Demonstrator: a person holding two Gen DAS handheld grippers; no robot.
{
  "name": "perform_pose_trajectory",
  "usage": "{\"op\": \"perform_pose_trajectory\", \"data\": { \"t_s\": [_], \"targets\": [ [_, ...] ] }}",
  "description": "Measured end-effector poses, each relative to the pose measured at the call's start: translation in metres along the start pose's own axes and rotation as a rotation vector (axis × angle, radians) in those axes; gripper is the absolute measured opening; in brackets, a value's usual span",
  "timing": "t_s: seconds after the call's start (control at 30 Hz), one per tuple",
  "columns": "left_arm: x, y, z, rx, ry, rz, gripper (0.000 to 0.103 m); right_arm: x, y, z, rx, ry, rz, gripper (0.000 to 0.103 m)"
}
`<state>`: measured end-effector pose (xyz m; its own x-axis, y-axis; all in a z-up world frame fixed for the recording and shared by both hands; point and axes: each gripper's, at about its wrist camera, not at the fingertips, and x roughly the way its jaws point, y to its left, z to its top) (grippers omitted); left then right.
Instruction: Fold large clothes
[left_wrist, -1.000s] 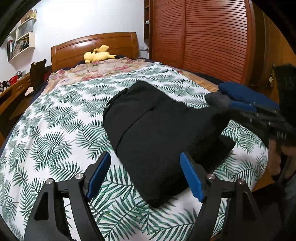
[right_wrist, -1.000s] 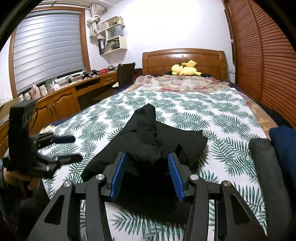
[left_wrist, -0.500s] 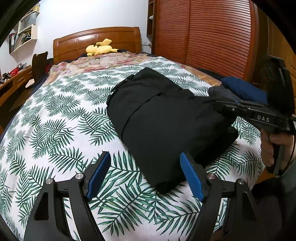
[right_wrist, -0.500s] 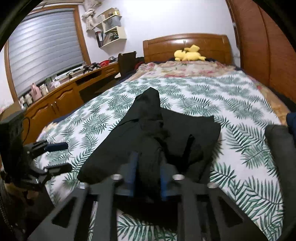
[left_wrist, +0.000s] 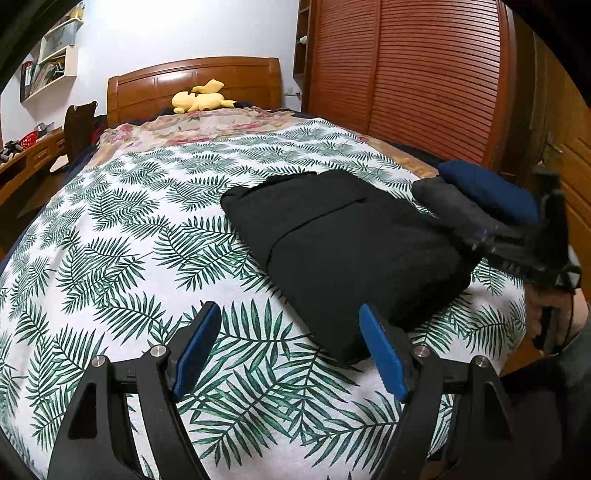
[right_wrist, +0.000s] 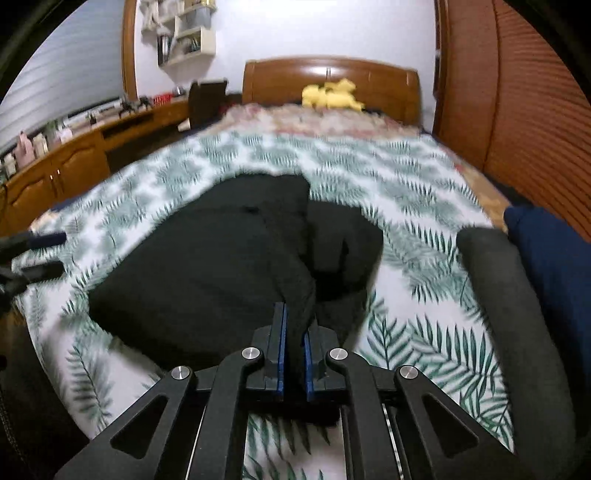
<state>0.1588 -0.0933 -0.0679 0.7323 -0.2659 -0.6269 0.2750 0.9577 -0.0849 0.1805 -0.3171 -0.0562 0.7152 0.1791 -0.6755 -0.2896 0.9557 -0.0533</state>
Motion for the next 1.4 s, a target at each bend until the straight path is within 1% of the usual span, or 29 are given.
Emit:
{"op": "perform_pose_trajectory", "data": {
  "t_s": [0.1,0.23,0.33,0.37,0.43,0.6,0.87,0.9,0.97,1.0,1.07,1.13,1.27,1.4],
  "targets": [
    [0.001,-0.001,0.001,-0.006,-0.003,-0.004,0.078,0.011,0.0,-0.001,-0.006,0.051,0.01,0.007],
    [0.002,-0.003,0.002,-0.001,-0.003,-0.004,0.078,0.017,0.004,0.008,-0.015,0.064,0.004,0.007],
    [0.003,-0.006,0.003,0.007,-0.006,-0.001,0.078,0.012,0.005,0.009,-0.01,0.047,-0.003,0.008],
    [0.003,-0.007,0.003,0.009,-0.007,-0.001,0.078,0.011,0.005,0.006,-0.011,0.038,-0.009,0.014],
    [0.002,-0.007,0.004,0.013,-0.011,0.0,0.078,0.004,0.008,0.001,-0.007,0.021,-0.039,0.02],
    [0.007,-0.006,0.009,0.014,-0.019,-0.001,0.078,-0.001,0.002,-0.007,0.025,0.0,-0.039,0.023],
    [0.025,0.0,0.02,0.02,-0.024,-0.014,0.078,-0.013,0.013,-0.018,0.008,-0.037,-0.069,0.026],
    [0.029,0.002,0.022,0.023,-0.022,-0.014,0.078,-0.013,0.012,-0.02,0.006,-0.038,-0.07,0.028],
    [0.036,0.004,0.024,0.026,-0.02,-0.017,0.078,-0.012,0.011,-0.023,0.004,-0.031,-0.078,0.043],
    [0.039,0.005,0.026,0.027,-0.017,-0.02,0.078,-0.011,0.01,-0.024,0.005,-0.026,-0.086,0.046],
    [0.049,0.009,0.031,0.031,-0.012,-0.028,0.078,-0.007,0.006,-0.027,0.023,-0.016,-0.099,0.058],
    [0.058,0.011,0.037,0.043,-0.012,-0.036,0.078,-0.002,-0.002,-0.029,0.061,0.0,-0.096,0.065],
    [0.079,0.018,0.052,0.065,0.005,-0.03,0.078,0.009,-0.014,-0.031,0.143,0.04,-0.036,0.067],
    [0.1,0.026,0.071,0.077,0.018,-0.031,0.078,0.013,-0.018,-0.029,0.173,0.058,-0.006,0.067]
  ]
}}
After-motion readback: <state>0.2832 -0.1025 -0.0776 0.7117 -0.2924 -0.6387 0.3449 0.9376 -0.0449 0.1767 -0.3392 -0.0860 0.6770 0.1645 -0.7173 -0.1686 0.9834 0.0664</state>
